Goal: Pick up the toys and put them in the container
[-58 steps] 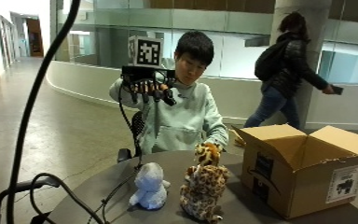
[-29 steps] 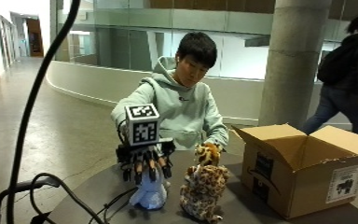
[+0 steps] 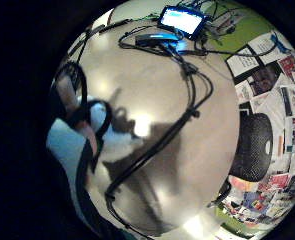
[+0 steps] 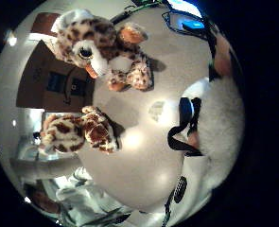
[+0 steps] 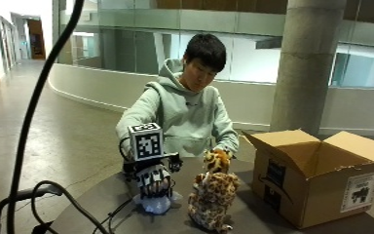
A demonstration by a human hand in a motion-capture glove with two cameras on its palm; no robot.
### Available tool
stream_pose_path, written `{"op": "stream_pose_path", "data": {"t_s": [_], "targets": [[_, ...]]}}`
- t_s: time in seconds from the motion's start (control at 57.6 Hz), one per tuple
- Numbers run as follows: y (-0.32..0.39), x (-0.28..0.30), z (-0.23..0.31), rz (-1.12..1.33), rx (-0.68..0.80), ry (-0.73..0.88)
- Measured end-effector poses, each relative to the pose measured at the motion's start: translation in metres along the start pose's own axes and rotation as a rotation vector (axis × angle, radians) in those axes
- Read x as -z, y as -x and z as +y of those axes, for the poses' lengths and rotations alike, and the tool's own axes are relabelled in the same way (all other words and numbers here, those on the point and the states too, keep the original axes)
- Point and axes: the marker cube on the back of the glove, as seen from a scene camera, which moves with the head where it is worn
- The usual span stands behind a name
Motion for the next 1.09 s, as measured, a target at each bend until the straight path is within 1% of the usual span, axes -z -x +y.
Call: {"op": "stream_pose_path", "data": {"t_s": [0.174,0.26,0.33,0.399,0.469,0.625,0.729,0.799,0.955,1.094], "targets": [[0.021,0.026,0.007,0.071,0.049,0.125],[0.035,0.06,0.009,0.127,0.127,0.128],[0.051,0.1,0.005,0.133,0.185,0.124],[0.071,0.135,0.008,0.137,0.238,0.077],[0.101,0.18,0.018,0.145,0.259,0.025],[0.182,0.282,0.037,0.164,0.267,-0.177],[0.235,0.326,0.037,0.133,0.302,-0.311],[0.274,0.336,0.033,0.095,0.326,-0.373],[0.35,0.334,0.012,0.005,0.378,-0.452],[0.402,0.311,0.002,-0.034,0.418,-0.471]]}}
